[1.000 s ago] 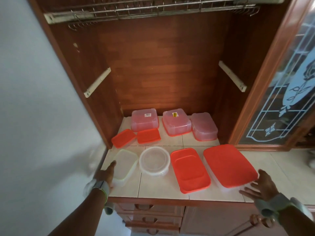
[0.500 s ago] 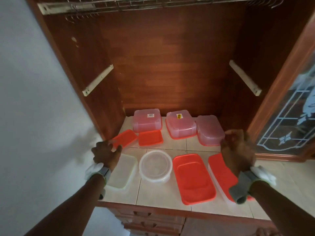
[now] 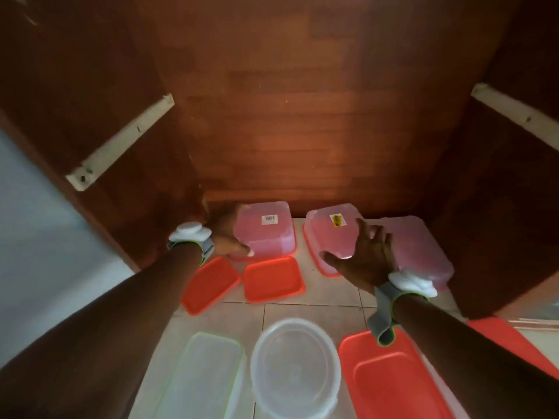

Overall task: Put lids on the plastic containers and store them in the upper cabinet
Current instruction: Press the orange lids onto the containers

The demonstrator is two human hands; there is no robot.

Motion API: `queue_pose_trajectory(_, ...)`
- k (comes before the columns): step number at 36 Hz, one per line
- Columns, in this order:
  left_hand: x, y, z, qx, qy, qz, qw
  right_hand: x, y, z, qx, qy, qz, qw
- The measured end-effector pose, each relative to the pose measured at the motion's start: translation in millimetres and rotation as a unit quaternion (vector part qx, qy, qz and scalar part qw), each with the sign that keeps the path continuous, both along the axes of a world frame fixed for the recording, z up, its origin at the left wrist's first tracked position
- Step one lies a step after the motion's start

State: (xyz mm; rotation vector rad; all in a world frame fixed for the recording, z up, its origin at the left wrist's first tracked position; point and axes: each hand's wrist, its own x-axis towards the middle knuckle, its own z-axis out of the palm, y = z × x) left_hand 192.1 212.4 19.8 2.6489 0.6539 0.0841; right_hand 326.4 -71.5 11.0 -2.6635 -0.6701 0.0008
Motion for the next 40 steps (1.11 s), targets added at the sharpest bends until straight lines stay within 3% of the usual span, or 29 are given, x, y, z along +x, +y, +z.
queue_pose_trajectory(7, 17.5, 10.6, -6.6, 0.001, 0.071, -0.019, 0.997, 8.5, 13.3, -29.7, -0.019, -0.049, -0.011, 0.999)
queue_pose_trajectory(10, 19.7, 16.1, -10.0, -0.063, 0.061, -0.001, 0.996, 12.3, 17.9, -27.8, -0.04, -0.06, -0.032, 0.997)
queue_pose_trajectory(16, 15.1, 7.4, -8.8, -0.065, 0.017, 0.037, 0.997, 11.8, 20.1, -23.3, -0.04, -0.024, -0.037, 0.998)
queue_pose_trajectory(20, 8.6, 2.2, 1.8, -0.218, -0.034, 0.083, 0.972, 9.7, 15.3, -15.7, 0.016, 0.008, -0.045, 0.999)
queue_pose_trajectory(24, -8.7, -4.1, 10.7, -0.422, -0.051, 0.176, 0.888, 6.0, 6.3, 3.3, 0.115, 0.126, -0.059, 0.984)
queue_pose_trajectory(29, -18.3, -11.0, 12.8, -0.466, -0.03, 0.256, 0.847, 2.9, 0.1, 19.8, 0.226, 0.283, -0.086, 0.928)
queue_pose_trajectory(30, -17.8, -12.3, 13.0, -0.474, -0.024, 0.271, 0.837, 3.6, 0.4, 21.6, 0.269, 0.334, -0.114, 0.896)
queue_pose_trajectory(33, -16.6, -15.0, 15.3, -0.508, 0.01, 0.313, 0.803, 7.9, -2.7, 41.1, 0.287, 0.583, -0.217, 0.728)
queue_pose_trajectory(35, -17.3, -15.3, 16.6, -0.52, 0.042, 0.325, 0.789, 18.1, -6.4, 41.1, 0.286, 0.639, -0.25, 0.669)
queue_pose_trajectory(38, -21.3, -10.7, 18.7, -0.532, 0.074, 0.322, 0.779, 20.9, -8.5, 31.3, 0.358, 0.63, -0.252, 0.641)
queue_pose_trajectory(40, -23.5, -9.8, 18.0, -0.549, 0.083, 0.323, 0.766, 17.2, -12.3, 25.7, 0.372, 0.608, -0.23, 0.663)
